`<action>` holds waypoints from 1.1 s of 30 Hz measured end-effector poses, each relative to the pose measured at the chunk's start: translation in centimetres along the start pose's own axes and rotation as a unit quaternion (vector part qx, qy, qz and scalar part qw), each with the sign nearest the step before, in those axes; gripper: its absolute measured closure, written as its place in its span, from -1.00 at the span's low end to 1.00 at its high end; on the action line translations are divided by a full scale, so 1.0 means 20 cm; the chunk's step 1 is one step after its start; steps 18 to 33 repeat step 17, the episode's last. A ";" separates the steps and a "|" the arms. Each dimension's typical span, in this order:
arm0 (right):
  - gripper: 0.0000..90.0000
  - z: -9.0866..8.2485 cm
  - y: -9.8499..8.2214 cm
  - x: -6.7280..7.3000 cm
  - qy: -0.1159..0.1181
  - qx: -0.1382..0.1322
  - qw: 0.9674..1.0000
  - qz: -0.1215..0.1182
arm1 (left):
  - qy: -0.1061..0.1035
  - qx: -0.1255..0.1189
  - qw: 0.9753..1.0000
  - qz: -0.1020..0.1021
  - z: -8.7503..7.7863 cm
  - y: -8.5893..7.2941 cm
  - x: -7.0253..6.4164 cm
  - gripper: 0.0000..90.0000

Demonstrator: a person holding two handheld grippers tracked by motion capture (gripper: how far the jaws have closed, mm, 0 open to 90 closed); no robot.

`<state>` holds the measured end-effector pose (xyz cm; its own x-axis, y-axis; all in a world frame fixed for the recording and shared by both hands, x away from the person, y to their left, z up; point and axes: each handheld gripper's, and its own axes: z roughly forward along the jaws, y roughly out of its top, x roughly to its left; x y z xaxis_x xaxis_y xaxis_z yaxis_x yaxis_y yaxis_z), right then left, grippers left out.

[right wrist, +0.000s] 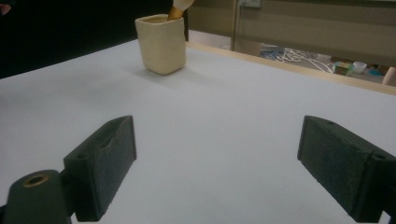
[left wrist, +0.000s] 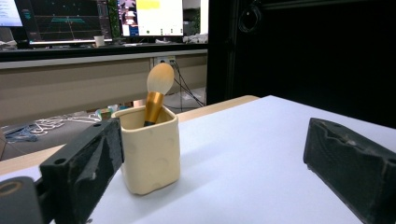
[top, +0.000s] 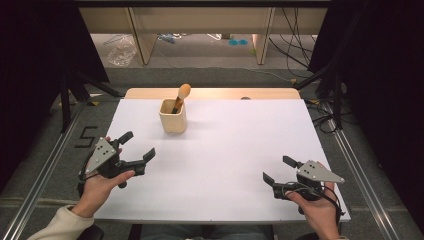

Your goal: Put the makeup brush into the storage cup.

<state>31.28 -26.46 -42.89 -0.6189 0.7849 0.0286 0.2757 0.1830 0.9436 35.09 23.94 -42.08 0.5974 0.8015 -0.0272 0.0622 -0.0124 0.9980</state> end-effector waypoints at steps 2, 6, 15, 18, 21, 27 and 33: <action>-0.72 0.00 0.00 0.00 0.000 -0.001 1.000 -0.001 | -0.001 0.006 1.000 -0.004 -0.01 -0.02 0.00 -0.89; -0.72 0.00 0.00 0.00 0.008 -0.005 1.000 0.002 | -0.003 0.015 1.000 0.003 -0.02 -0.03 -0.01 -0.89; -0.72 0.01 0.00 -0.01 0.003 -0.003 1.000 0.000 | -0.003 0.028 1.000 0.006 0.00 -0.04 -0.01 -0.88; -0.72 0.01 -0.01 -0.01 0.003 -0.003 1.000 0.001 | -0.006 0.032 0.999 0.006 0.01 -0.05 -0.01 -0.87; -0.72 0.01 -0.01 -0.01 0.003 -0.003 1.000 0.001 | -0.006 0.032 0.999 0.006 0.01 -0.05 -0.01 -0.87; -0.72 0.01 -0.01 -0.01 0.003 -0.003 1.000 0.001 | -0.006 0.032 0.999 0.006 0.01 -0.05 -0.01 -0.87; -0.72 0.01 -0.01 -0.01 0.003 -0.003 1.000 0.001 | -0.006 0.032 0.999 0.006 0.01 -0.05 -0.01 -0.87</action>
